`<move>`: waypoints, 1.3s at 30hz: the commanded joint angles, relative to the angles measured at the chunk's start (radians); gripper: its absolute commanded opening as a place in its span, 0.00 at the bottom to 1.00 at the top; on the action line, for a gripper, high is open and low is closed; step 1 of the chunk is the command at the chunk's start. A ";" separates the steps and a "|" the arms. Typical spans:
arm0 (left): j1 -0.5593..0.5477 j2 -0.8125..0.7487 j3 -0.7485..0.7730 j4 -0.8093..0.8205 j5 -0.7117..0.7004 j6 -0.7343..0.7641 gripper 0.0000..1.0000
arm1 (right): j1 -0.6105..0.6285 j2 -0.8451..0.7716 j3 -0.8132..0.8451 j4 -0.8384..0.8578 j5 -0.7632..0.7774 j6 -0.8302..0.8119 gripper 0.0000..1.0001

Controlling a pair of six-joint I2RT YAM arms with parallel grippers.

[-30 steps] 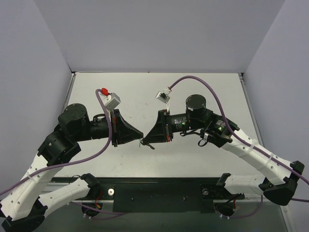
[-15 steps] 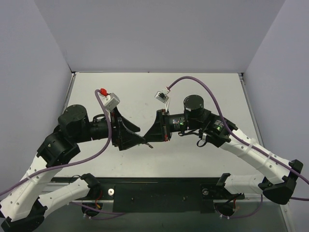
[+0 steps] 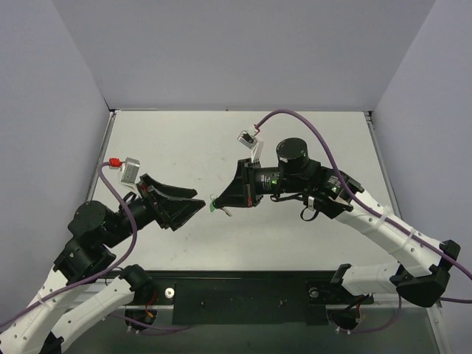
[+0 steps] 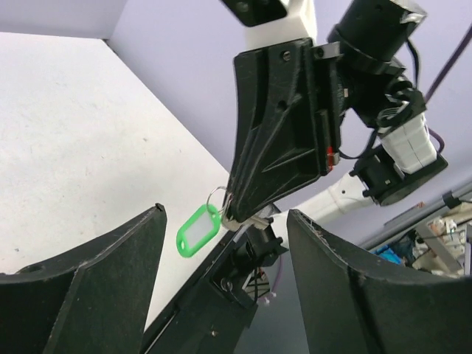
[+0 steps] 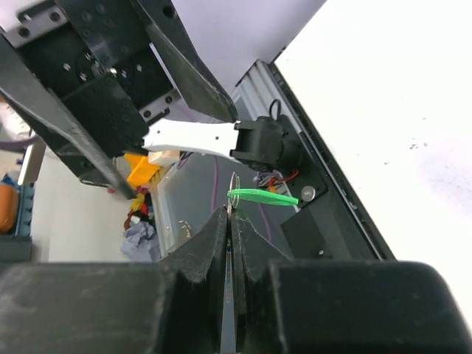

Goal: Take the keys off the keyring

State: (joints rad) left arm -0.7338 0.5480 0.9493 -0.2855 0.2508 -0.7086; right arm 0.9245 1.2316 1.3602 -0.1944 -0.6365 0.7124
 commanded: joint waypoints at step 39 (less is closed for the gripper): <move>-0.004 -0.071 -0.402 0.678 0.002 -0.373 0.46 | 0.016 0.034 0.042 0.036 -0.054 0.068 0.00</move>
State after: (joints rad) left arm -0.7341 0.4721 0.5529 0.3122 0.2340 -1.0702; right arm 0.9314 1.2575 1.4082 -0.2142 -0.6712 0.7738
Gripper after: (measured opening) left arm 0.478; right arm 0.005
